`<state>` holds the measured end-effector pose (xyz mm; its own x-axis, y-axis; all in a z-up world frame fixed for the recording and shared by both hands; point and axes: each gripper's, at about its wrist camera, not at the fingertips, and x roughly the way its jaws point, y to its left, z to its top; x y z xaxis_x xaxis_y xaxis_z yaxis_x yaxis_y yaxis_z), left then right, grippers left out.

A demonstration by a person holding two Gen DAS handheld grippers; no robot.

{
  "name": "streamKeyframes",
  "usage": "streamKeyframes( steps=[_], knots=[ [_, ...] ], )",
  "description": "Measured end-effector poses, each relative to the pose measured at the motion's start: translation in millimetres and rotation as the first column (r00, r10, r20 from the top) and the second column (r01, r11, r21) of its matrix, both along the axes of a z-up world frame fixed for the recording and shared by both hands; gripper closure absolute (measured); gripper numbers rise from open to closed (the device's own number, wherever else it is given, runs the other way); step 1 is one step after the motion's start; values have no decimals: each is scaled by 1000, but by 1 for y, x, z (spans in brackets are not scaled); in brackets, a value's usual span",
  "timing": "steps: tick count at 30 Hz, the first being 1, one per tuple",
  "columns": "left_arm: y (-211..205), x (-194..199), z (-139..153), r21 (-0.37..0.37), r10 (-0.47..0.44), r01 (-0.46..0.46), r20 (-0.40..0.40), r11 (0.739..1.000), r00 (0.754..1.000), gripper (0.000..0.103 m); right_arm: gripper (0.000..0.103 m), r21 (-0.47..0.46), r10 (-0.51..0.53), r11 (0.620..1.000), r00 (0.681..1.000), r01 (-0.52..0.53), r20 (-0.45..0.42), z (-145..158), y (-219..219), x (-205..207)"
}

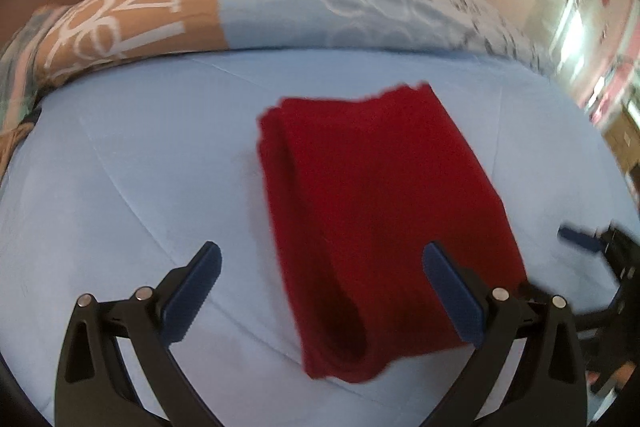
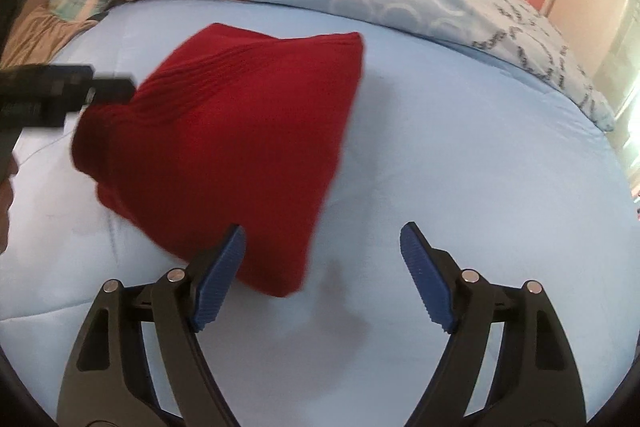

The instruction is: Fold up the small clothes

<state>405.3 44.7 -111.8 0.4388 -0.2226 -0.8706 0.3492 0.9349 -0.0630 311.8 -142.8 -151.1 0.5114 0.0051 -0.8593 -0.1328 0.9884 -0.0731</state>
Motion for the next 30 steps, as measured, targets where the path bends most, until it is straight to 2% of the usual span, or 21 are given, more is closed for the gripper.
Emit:
streamKeyframes(
  steps=[3, 8, 11, 14, 20, 26, 30],
  knots=[
    [-8, -8, -8, 95, -10, 9, 16, 995, 1000, 2, 23, 16, -35, 999, 999, 35, -2, 2, -17, -3],
    [18, -15, -33, 155, 52, -45, -38, 987, 998, 2, 23, 27, -50, 998, 999, 50, -5, 2, -28, -12],
    [30, -28, -45, 138, 71, -61, -63, 989, 996, 1, 23, 35, -48, 998, 999, 48, -11, -2, -26, -13],
    [32, -36, -59, 152, 64, -54, -63, 987, 996, 1, 23, 34, -39, 999, 999, 39, -24, -9, -20, -11],
    [44, -29, -71, 75, 100, -92, -100, 993, 990, 1, 23, 30, -31, 999, 999, 32, -21, -10, -17, -7],
    [40, -29, -62, 86, 98, -88, -126, 992, 987, 1, 23, -1, -3, 1000, 1000, 3, -19, -5, -17, -5],
    [40, -28, -41, 51, 104, -98, -137, 994, 985, 2, 21, -4, 5, 1000, 1000, -5, 2, 4, -18, -8]
  ],
)
